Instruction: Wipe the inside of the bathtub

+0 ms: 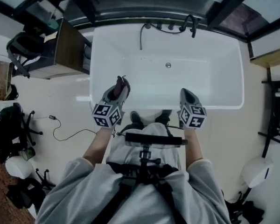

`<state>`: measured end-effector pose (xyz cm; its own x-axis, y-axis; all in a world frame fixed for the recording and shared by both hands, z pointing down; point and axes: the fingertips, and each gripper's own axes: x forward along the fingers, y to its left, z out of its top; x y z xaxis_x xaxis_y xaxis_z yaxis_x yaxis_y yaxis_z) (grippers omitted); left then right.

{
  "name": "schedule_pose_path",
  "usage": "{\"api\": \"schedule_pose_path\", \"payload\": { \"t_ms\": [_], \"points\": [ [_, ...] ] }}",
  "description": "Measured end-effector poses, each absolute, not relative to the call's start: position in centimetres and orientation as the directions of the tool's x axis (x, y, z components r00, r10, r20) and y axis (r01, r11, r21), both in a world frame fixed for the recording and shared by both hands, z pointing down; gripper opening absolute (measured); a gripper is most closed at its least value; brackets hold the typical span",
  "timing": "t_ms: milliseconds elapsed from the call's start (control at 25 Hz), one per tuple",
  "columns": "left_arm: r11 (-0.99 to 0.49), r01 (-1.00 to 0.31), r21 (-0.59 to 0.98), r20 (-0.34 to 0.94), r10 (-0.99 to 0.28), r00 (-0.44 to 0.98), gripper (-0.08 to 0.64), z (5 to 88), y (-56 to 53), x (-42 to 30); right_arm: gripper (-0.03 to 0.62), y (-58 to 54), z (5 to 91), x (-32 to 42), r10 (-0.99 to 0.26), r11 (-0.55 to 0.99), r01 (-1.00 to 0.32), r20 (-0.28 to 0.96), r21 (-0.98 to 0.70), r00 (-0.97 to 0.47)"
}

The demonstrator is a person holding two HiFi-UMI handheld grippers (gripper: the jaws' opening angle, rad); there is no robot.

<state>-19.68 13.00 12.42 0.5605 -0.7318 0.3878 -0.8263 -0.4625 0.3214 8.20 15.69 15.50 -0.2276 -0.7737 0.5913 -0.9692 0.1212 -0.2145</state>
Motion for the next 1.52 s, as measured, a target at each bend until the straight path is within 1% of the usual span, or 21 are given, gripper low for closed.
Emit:
{"api": "schedule_pose_path", "payload": {
  "t_ms": [160,480,640,800,960,1240,1520],
  "points": [
    [-0.471,-0.826,0.308,0.387,-0.732,0.561,0.1,12.1,12.1,-17.5,0.006,13.6,15.8,9.4,-0.773,0.127,-0.965,0.587,-0.228,-0.24],
    [-0.417,-0.858,0.3,0.404,-0.759,0.511,0.1,12.1,10.9,-13.3,0.006,10.5,16.4,11.4,-0.745,0.229,-0.94,0.576,-0.253,-0.336],
    [-0.41,-0.884,0.225,0.442,-0.765,0.467,0.1,12.3,10.3,-11.1,0.006,8.7,17.8,12.0,-0.72,0.285,-0.915,0.567,-0.284,-0.4],
    [-0.418,-0.898,0.138,0.463,-0.774,0.431,0.1,12.6,9.2,-10.7,0.006,7.1,18.8,10.5,-0.697,0.346,-0.894,0.559,-0.285,-0.448],
    [-0.446,-0.885,0.133,0.466,-0.76,0.453,0.1,13.6,7.3,-10.0,0.006,6.2,18.9,10.1,-0.709,0.338,-0.9,0.555,-0.275,-0.436],
    [-0.499,-0.852,0.161,0.488,-0.709,0.508,0.1,18.0,1.3,-9.2,0.006,3.7,21.4,8.4,-0.729,0.267,-0.925,0.571,-0.27,-0.377],
    [-0.492,-0.854,0.17,0.516,-0.694,0.502,0.1,27.8,-5.9,-7.9,0.006,-1.7,29.8,7.8,-0.743,0.215,-0.938,0.578,-0.272,-0.338]
  ]
}}
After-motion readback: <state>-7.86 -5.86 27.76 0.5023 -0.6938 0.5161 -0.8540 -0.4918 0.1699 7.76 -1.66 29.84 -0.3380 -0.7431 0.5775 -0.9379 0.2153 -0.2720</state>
